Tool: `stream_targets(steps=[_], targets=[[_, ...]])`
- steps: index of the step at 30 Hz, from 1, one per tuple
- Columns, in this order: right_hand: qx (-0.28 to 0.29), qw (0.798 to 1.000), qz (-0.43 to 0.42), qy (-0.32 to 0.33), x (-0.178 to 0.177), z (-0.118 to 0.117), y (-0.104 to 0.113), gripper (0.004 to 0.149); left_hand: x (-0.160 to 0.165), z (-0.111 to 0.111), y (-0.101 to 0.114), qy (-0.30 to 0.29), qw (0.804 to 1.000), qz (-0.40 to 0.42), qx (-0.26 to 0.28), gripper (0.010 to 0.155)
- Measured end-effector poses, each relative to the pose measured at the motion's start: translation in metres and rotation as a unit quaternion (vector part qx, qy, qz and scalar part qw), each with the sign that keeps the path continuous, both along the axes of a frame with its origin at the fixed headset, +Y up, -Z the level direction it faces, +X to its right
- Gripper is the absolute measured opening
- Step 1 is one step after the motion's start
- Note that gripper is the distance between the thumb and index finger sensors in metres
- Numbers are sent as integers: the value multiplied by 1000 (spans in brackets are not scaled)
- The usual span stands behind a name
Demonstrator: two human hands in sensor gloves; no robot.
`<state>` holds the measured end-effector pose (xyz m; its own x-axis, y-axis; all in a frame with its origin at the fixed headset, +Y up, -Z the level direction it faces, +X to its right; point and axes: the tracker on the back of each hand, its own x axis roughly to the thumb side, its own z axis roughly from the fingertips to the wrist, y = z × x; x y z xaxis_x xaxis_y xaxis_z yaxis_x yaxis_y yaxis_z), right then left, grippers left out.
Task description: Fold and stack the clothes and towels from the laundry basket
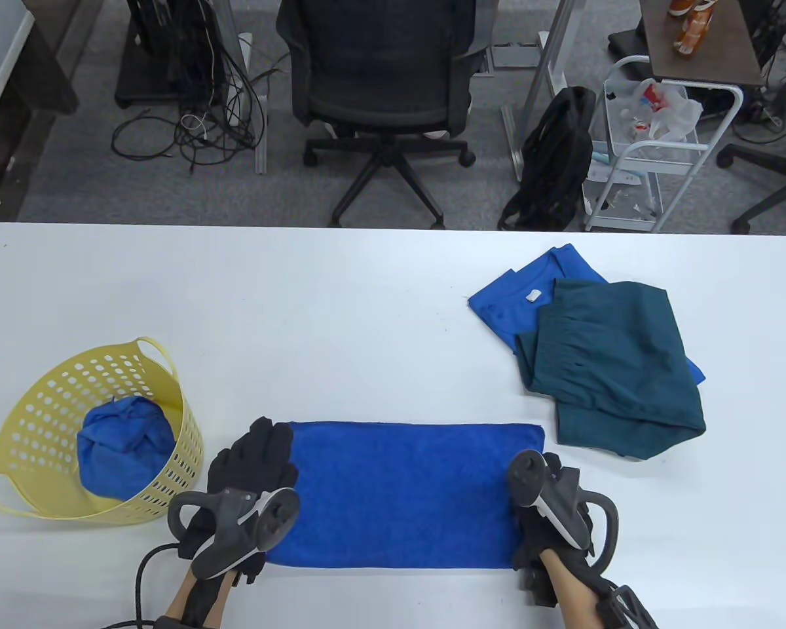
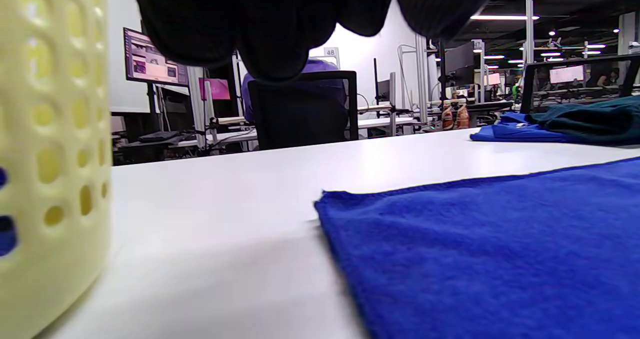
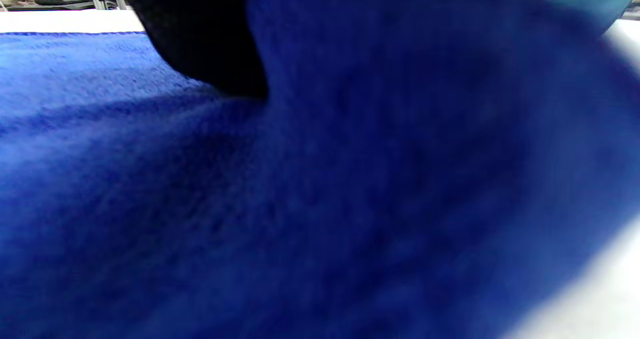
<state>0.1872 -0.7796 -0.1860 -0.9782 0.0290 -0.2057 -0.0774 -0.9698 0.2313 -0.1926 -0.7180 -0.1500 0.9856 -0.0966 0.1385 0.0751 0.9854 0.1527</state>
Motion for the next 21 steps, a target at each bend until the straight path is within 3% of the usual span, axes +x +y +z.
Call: stream_targets(steps=[7,10,13,17,19,21], targets=[[-23,1000,16,0,-3,0,-4,62,3,2,-3,-3,1000,-4,20,67],[-12,1000,13,1,1,2,-8,39,6,2,-4,-4,1000,-17,20,67],[-20,1000,-15,19,6,3,-5,37,7,2,-5,-7,1000,-19,16,67],[10,989,-150,12,30,3,12,39,5,1,-6,-7,1000,-23,9,68],[-24,964,-266,-5,48,0,8,44,3,0,-6,-5,1000,-22,6,68],[-38,933,-359,-1,68,-1,1,62,1,0,-5,-4,1000,-16,6,68]])
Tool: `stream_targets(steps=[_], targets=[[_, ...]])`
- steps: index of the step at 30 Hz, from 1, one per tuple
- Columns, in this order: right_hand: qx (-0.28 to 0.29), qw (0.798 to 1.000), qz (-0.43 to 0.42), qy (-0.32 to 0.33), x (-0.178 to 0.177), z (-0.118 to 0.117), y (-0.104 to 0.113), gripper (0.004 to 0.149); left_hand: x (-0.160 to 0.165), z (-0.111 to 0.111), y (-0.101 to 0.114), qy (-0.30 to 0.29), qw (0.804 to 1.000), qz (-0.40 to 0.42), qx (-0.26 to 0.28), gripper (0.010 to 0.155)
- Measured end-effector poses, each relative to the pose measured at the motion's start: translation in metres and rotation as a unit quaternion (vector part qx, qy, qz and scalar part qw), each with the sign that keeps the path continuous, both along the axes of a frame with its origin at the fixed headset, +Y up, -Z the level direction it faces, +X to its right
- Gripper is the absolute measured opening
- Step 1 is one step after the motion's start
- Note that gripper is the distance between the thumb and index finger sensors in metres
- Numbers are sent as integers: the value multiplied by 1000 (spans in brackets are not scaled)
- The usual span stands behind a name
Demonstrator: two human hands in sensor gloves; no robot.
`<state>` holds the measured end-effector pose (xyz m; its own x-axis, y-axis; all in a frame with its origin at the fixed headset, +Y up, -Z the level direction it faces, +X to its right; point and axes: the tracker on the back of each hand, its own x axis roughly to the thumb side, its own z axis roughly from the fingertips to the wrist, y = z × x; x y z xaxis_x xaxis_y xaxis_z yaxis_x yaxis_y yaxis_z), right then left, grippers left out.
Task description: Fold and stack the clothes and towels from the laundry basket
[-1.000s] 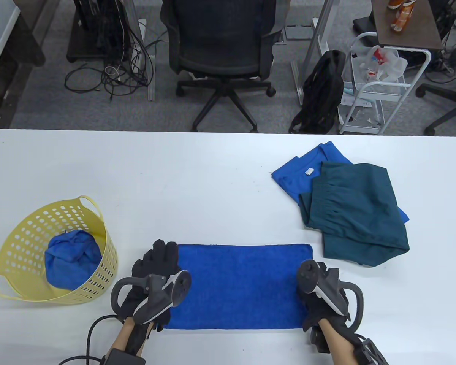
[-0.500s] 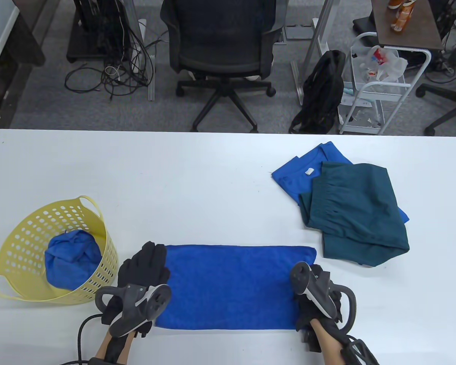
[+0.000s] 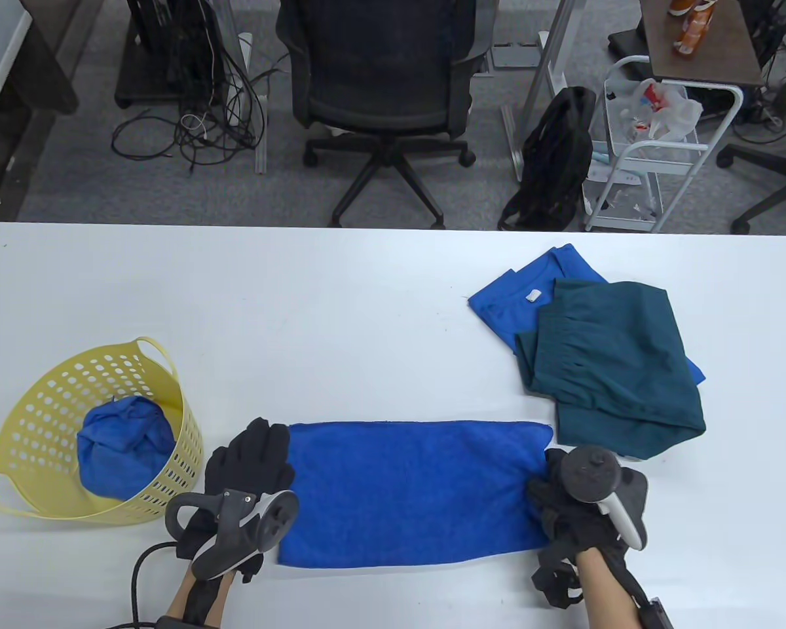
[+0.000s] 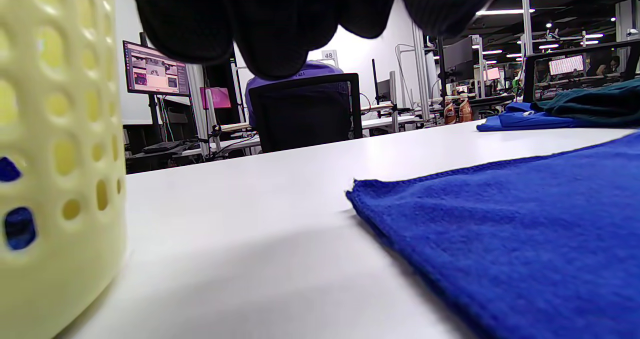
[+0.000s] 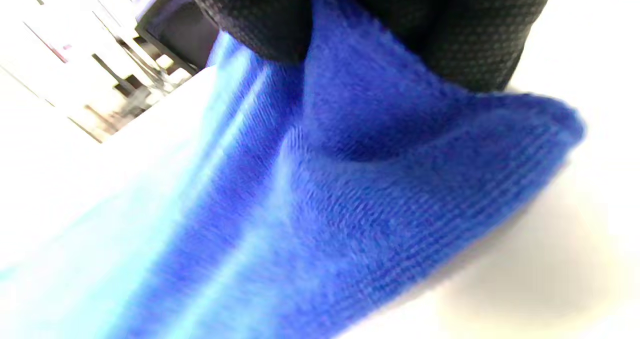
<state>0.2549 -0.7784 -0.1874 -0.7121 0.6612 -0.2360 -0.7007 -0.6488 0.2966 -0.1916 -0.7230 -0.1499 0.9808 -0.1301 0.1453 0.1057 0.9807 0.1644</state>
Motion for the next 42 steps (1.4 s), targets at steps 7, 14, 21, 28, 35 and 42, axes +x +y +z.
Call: stream_targets(steps=[7,14,21,28,35,42], targets=[[-97,968,-198,122,28,-6,-26,80,-2,-2,0,-6,1000,11,-12,68],[-48,981,-118,147,14,-7,-20,72,-2,-1,2,-15,999,17,-23,68],[-50,977,-161,133,22,-5,-25,69,-7,2,7,-4,999,28,-19,68],[-61,977,-161,128,24,-7,-29,69,-9,-2,1,-11,999,16,-44,69],[57,973,-176,134,37,-4,18,75,-18,-4,2,-9,998,39,-45,70],[69,994,57,67,52,9,70,83,-17,-4,1,-16,998,47,-50,70]])
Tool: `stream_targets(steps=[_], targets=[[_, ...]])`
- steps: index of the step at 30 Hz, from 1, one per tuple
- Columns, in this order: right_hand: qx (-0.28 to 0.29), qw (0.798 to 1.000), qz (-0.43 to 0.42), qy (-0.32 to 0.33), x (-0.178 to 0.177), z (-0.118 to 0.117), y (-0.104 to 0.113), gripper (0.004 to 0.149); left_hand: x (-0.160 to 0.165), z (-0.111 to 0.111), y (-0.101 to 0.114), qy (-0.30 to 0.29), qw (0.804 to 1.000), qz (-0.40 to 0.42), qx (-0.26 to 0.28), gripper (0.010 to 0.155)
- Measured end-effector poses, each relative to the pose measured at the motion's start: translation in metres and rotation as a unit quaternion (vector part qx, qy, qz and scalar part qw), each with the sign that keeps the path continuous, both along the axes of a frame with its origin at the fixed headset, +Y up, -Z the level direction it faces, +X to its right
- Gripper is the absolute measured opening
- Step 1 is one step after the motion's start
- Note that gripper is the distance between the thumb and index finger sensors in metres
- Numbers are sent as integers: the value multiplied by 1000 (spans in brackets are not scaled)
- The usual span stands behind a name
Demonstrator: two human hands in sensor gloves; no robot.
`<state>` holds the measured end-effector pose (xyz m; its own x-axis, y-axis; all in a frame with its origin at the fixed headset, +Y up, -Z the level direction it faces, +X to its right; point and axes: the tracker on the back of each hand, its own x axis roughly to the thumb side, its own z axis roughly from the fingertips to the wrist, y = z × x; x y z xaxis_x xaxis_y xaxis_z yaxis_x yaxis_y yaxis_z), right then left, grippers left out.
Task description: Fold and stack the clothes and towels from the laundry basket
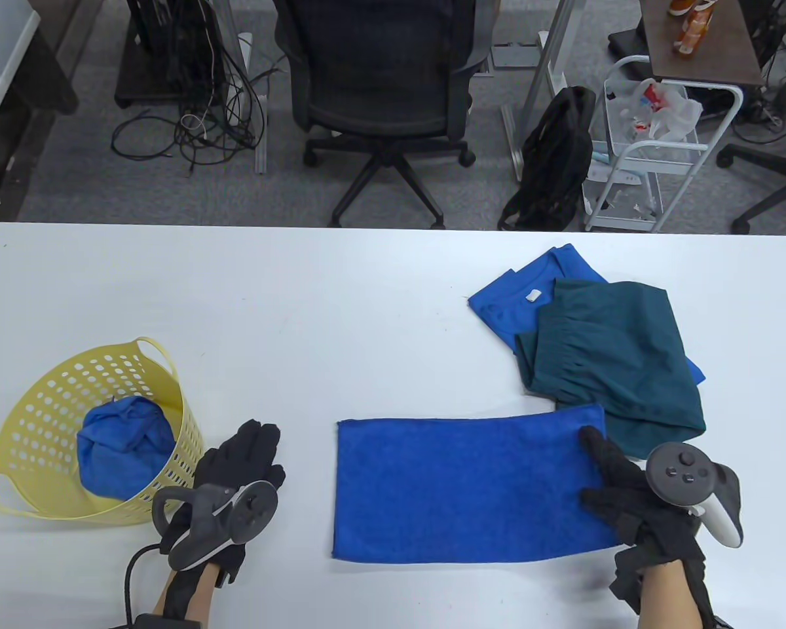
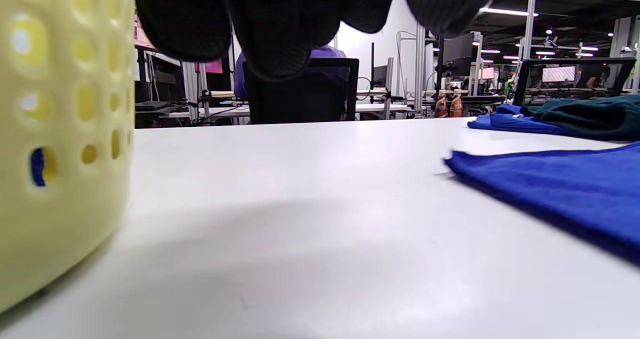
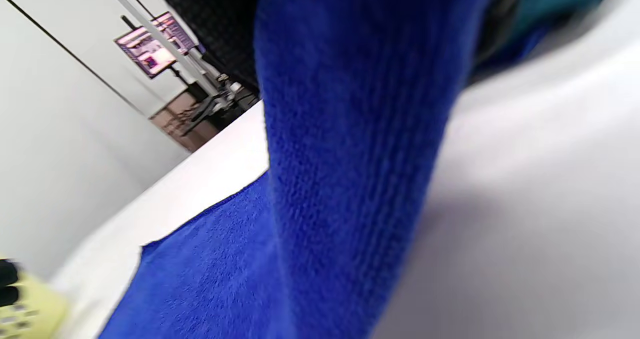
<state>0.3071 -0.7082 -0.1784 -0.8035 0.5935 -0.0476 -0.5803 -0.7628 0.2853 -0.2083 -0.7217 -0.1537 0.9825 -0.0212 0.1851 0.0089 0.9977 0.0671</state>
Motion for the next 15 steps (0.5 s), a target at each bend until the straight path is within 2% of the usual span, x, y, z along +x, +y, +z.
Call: stream_targets(steps=[2,4,7,10,11,12,14,15], targets=[[46,999,10,8,-13,4,26,84,2,1,1,-4,1000,1,1,70],[81,996,20,39,-45,4,50,85,3,1,2,-10,1000,11,3,70],[77,988,48,123,-116,-2,57,86,3,2,3,-12,1000,15,4,70],[42,979,91,178,-185,-10,41,88,3,2,3,-13,1000,13,4,70],[23,973,119,196,-218,-14,28,88,3,2,3,-14,1000,13,4,70],[15,971,130,201,-228,-15,22,88,3,2,3,-14,1000,12,4,70],[-33,959,192,206,-266,-23,-9,89,4,3,3,-15,1000,11,4,70],[-49,955,206,206,-272,-26,-18,89,4,3,3,-16,1000,10,4,70]])
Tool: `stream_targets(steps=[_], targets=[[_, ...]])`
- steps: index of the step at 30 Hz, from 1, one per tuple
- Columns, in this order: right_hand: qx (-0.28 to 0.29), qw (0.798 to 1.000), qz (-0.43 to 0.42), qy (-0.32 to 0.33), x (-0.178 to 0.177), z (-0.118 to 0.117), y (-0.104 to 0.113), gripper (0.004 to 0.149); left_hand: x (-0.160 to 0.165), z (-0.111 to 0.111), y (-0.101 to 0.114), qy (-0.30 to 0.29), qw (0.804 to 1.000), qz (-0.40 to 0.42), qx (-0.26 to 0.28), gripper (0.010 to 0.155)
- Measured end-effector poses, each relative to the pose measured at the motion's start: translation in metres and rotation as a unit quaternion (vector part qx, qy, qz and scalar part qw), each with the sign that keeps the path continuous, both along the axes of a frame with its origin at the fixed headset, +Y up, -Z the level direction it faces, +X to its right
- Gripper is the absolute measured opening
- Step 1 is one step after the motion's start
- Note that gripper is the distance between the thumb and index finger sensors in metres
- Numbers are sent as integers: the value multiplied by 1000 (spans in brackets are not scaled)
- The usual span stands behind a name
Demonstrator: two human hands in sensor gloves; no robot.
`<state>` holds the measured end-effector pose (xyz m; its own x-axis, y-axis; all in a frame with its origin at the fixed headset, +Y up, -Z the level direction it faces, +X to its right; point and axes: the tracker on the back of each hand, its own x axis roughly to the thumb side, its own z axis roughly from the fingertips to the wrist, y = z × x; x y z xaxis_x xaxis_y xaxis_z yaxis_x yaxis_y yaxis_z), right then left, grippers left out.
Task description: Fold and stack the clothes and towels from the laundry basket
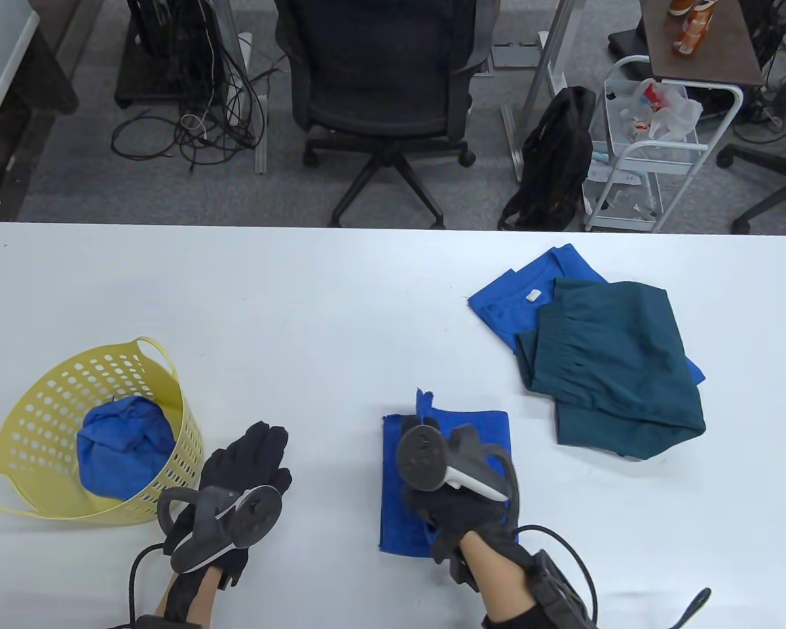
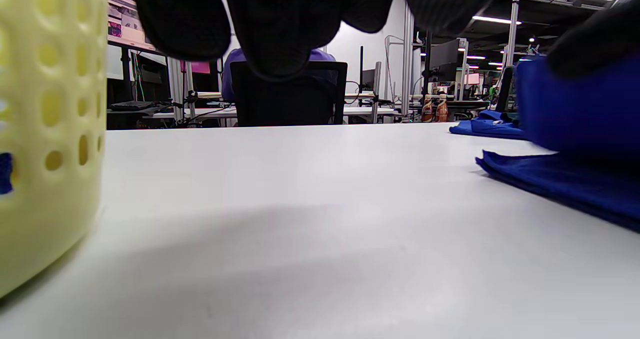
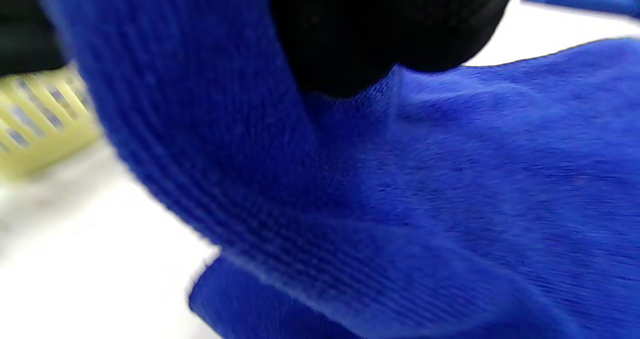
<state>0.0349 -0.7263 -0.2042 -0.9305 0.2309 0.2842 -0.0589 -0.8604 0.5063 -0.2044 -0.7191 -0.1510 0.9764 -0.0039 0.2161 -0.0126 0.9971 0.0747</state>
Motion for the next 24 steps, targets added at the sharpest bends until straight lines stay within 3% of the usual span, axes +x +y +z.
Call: stream_targets(steps=[3,6,10,14,17,20,21,22,23,24], targets=[[-28,999,29,-15,-13,-5,-26,89,2,1,0,-3,1000,-3,-1,70],[-64,998,-4,4,-13,-3,-34,90,2,0,-1,-4,1000,-3,-4,70],[-35,994,-99,-18,23,-4,-6,68,7,1,0,-11,999,9,-29,69],[58,981,-108,-151,90,-14,15,53,30,-12,1,-36,989,93,-113,69],[83,963,-64,-250,119,-29,-5,63,65,-50,-7,-37,964,150,-216,76],[17,962,23,-271,118,-38,-42,85,112,-97,-31,-23,950,119,-289,91],[12,962,30,-270,117,-38,-51,84,124,-107,-37,-20,946,90,-312,97],[45,962,24,-268,117,-35,-52,77,134,-116,-44,-17,941,61,-332,104],[123,957,-25,-263,117,-30,-49,57,144,-124,-52,-22,934,30,-355,110],[157,953,-71,-250,118,-26,-46,46,149,-129,-57,-28,929,7,-370,115]])
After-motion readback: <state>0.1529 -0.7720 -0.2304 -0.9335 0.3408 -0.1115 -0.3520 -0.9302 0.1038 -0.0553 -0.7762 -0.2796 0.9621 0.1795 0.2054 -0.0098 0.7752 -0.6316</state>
